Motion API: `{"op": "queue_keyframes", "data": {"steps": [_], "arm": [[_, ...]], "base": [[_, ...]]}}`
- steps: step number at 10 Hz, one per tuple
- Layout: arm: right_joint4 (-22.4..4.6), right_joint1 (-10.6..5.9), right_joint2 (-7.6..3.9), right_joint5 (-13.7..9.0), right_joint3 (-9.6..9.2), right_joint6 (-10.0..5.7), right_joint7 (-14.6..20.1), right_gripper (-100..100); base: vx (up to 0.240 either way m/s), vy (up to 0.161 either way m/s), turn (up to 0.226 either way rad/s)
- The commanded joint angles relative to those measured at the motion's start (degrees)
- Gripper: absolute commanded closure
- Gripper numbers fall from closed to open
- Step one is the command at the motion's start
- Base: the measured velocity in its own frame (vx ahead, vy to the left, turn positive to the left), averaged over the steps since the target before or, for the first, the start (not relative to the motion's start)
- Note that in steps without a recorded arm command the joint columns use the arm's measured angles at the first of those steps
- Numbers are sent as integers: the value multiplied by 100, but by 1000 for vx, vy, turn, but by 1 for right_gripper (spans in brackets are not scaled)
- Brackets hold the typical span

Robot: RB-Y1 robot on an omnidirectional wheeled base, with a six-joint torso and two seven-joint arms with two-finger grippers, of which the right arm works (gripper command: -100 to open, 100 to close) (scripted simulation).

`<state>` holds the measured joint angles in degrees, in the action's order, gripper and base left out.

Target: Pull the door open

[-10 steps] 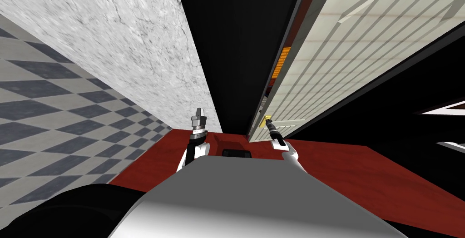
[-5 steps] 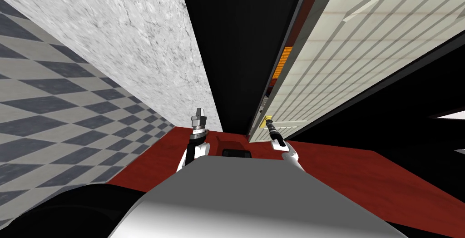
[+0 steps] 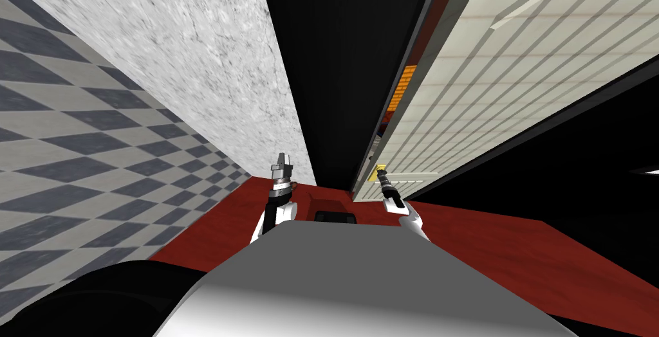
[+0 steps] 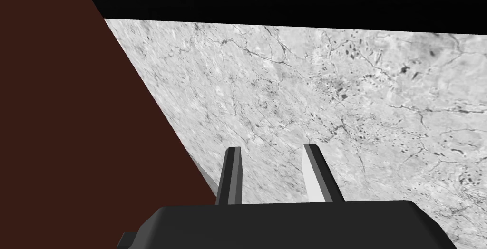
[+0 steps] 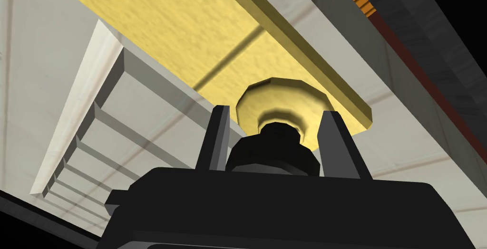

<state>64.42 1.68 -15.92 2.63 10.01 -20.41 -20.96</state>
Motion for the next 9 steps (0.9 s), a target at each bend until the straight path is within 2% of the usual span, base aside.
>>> {"op": "queue_keyframes", "data": {"steps": [1, 2, 6, 7, 9], "arm": [[55, 67, -72, -41, 114, 71, 277, 100], [55, 67, -72, -41, 114, 71, 277, 100], [156, 140, -34, -77, 122, 79, 900, 100], [156, 140, -34, -77, 122, 79, 934, 100], [232, 194, -6, -104, 128, 85, 1311, 100]], "base": [[-24, -32, 56], [-18, -24, 48], [-29, -27, 67], [-28, -29, 42], [-31, -38, 86]]}}
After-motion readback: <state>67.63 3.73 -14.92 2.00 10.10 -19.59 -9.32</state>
